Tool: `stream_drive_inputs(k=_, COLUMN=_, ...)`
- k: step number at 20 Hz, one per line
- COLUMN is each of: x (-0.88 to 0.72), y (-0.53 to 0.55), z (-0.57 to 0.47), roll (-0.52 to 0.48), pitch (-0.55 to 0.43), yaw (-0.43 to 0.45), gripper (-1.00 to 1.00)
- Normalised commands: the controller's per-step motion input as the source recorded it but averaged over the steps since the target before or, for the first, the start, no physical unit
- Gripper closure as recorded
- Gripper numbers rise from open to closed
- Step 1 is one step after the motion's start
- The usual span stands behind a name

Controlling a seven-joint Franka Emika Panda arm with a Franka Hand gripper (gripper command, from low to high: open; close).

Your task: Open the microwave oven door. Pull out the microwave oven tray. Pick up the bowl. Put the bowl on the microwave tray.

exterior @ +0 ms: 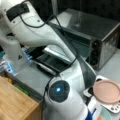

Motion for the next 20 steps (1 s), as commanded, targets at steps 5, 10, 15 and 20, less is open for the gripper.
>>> stream_drive_inputs(k=5, x=-0.17, y=0.26, z=0.03, roll=0.104, pitch=-0.083, yaw=-0.217, gripper=1.00)
stream_drive_inputs(k=10, x=-0.41, y=0.40, z=0.41, roll=0.078, pitch=-0.003, yaw=-0.177, gripper=1.00)
stream_drive_inputs(k=15, x=-0.50, y=0.47, z=0.34, roll=-0.013, pitch=0.009, yaw=-0.133, gripper=1.00)
stream_drive_inputs(k=20, x=-0.46, y=0.38, z=0.17, roll=-0.060, pitch=-0.022, yaw=-0.067, gripper=1.00)
